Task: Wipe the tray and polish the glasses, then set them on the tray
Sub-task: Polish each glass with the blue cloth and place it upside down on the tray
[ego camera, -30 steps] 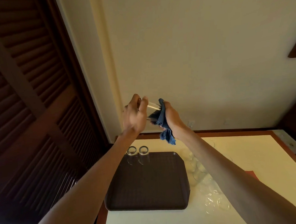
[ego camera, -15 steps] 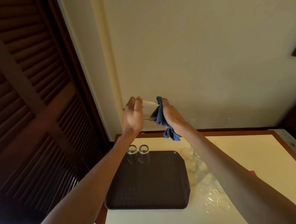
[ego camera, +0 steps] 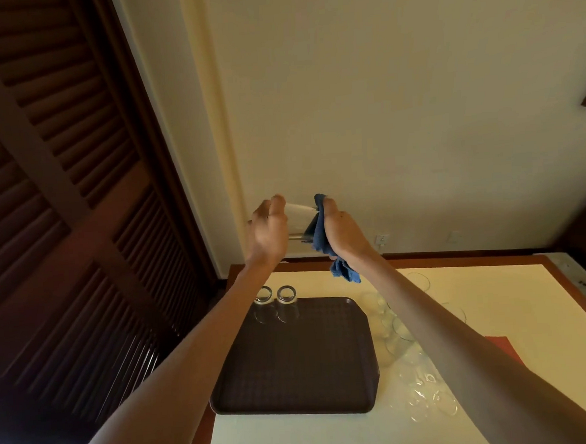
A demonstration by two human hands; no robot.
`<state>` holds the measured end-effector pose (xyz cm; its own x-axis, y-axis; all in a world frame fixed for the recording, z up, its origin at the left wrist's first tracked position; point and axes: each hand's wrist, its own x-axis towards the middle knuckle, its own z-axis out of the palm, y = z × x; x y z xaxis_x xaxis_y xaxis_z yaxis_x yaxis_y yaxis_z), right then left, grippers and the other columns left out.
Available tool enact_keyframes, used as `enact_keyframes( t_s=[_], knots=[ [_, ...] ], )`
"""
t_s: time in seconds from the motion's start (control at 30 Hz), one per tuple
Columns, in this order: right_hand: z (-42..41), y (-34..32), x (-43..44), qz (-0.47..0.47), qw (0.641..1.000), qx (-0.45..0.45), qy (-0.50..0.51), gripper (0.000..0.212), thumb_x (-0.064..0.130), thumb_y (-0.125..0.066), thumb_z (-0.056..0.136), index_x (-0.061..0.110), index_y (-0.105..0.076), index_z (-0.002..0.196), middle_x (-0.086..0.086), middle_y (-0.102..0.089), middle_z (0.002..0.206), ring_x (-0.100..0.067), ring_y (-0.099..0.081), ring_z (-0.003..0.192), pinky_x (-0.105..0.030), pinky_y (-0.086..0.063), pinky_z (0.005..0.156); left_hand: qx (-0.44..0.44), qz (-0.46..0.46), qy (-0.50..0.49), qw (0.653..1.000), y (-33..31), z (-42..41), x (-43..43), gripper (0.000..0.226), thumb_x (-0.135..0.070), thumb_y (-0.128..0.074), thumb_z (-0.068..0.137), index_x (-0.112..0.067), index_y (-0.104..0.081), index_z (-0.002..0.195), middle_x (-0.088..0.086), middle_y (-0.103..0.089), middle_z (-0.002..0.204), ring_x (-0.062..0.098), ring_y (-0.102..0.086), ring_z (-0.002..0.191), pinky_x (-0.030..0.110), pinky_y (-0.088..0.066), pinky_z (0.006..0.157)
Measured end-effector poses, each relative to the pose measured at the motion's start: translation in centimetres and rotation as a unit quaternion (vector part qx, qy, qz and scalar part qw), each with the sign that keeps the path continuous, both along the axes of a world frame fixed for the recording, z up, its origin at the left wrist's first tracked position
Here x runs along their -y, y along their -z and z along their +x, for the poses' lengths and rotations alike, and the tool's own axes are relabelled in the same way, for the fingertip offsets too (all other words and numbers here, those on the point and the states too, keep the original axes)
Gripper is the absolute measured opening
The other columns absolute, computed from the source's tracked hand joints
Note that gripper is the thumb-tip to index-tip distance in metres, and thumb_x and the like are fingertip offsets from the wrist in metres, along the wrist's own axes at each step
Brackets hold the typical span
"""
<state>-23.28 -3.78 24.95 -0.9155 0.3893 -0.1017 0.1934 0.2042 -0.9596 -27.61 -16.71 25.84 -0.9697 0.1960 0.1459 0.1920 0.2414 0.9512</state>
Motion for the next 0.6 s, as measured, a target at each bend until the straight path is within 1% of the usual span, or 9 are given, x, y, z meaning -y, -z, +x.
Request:
enact_keyframes(
  t_s=[0.07,0.1,0.17,0.23,0.3,0.4,0.47,0.5,0.6],
  knots=[
    [0.2,0.6,0.3,0.014,0.999,-0.037,0.032,0.068,0.049,-0.021,0.106,0.0,-0.059,0.076,-0.009,-0.056,0.055,-0.012,-0.054,0.04,-0.023,-0.043,0.042,0.077,-0.011,0.012,0.997,-0.3,-0.2,-0.3,0.046,-0.045,-0.032,0.103,-0.009,-0.053,0.083,0.011,-0.051,0.08,0.024,-0.046,0.075,0.038,-0.038,0.07],
    [0.1,0.8,0.3,0.011,0.998,-0.042,0.034,0.068,0.049,-0.021,0.106,-0.001,-0.061,0.081,-0.01,-0.058,0.059,-0.013,-0.056,0.043,-0.024,-0.045,0.044,0.077,-0.019,0.011,0.997,-0.3,-0.3,-0.3,0.047,-0.047,-0.031,0.101,-0.009,-0.053,0.083,0.012,-0.051,0.08,0.025,-0.047,0.075,0.038,-0.038,0.07],
    [0.0,0.7,0.0,-0.016,0.999,-0.019,0.02,0.067,0.05,-0.021,0.105,0.001,-0.061,0.084,-0.013,-0.057,0.063,-0.018,-0.053,0.046,-0.025,-0.042,0.044,0.001,-0.037,-0.004,0.999,-0.2,-0.2,-0.1,0.051,-0.053,-0.032,0.093,-0.007,-0.053,0.084,0.014,-0.053,0.077,0.022,-0.049,0.073,0.037,-0.04,0.068],
    [0.0,0.1,-0.3,-0.048,0.998,0.039,-0.005,0.062,0.053,-0.022,0.104,0.005,-0.056,0.086,-0.016,-0.053,0.067,-0.021,-0.043,0.046,-0.025,-0.035,0.043,-0.103,-0.041,-0.013,0.994,0.1,0.3,0.3,0.044,-0.051,-0.034,0.094,-0.011,-0.049,0.082,0.007,-0.048,0.069,0.008,-0.044,0.063,0.027,-0.038,0.061],
    [-0.2,-0.3,-0.7,-0.051,0.996,0.07,-0.02,0.06,0.055,-0.023,0.102,0.006,-0.054,0.091,-0.019,-0.053,0.075,-0.021,-0.04,0.047,-0.024,-0.032,0.043,-0.148,-0.04,-0.014,0.988,0.2,0.6,0.4,0.041,-0.048,-0.035,0.097,-0.011,-0.047,0.081,0.004,-0.043,0.066,0.005,-0.04,0.058,0.022,-0.034,0.056],
    [-0.5,-0.1,-0.7,-0.023,0.998,0.06,-0.025,0.064,0.058,-0.023,0.101,0.006,-0.058,0.087,-0.02,-0.052,0.073,-0.022,-0.04,0.046,-0.026,-0.033,0.044,-0.039,-0.028,-0.005,0.999,0.0,-0.4,0.1,0.052,-0.051,-0.033,0.093,-0.004,-0.054,0.088,0.019,-0.054,0.079,0.018,-0.05,0.073,0.035,-0.039,0.065],
    [-0.2,0.1,-0.5,0.001,1.0,0.026,-0.016,0.068,0.056,-0.021,0.103,0.005,-0.059,0.08,-0.016,-0.054,0.063,-0.02,-0.047,0.045,-0.027,-0.039,0.047,0.061,-0.046,0.013,0.997,-0.6,-0.9,-0.2,0.05,-0.051,-0.033,0.096,-0.008,-0.056,0.085,0.015,-0.055,0.081,0.024,-0.051,0.077,0.037,-0.039,0.068],
    [0.0,0.2,-0.2,-0.001,1.0,0.009,-0.008,0.069,0.053,-0.02,0.105,0.004,-0.059,0.076,-0.011,-0.056,0.059,-0.017,-0.05,0.044,-0.025,-0.041,0.046,0.067,-0.056,0.013,0.996,-0.8,-1.0,-0.2,0.05,-0.051,-0.033,0.096,-0.009,-0.056,0.085,0.015,-0.057,0.083,0.025,-0.052,0.078,0.037,-0.04,0.069],
    [0.3,0.0,0.0,-0.053,0.999,0.002,-0.003,0.063,0.051,-0.02,0.106,0.01,-0.056,0.075,-0.008,-0.054,0.059,-0.014,-0.046,0.04,-0.023,-0.035,0.041,-0.069,-0.038,-0.017,0.997,-0.5,-0.4,0.0,0.05,-0.05,-0.036,0.092,-0.004,-0.057,0.087,0.019,-0.059,0.081,0.018,-0.05,0.071,0.034,-0.039,0.065]
  ],
)
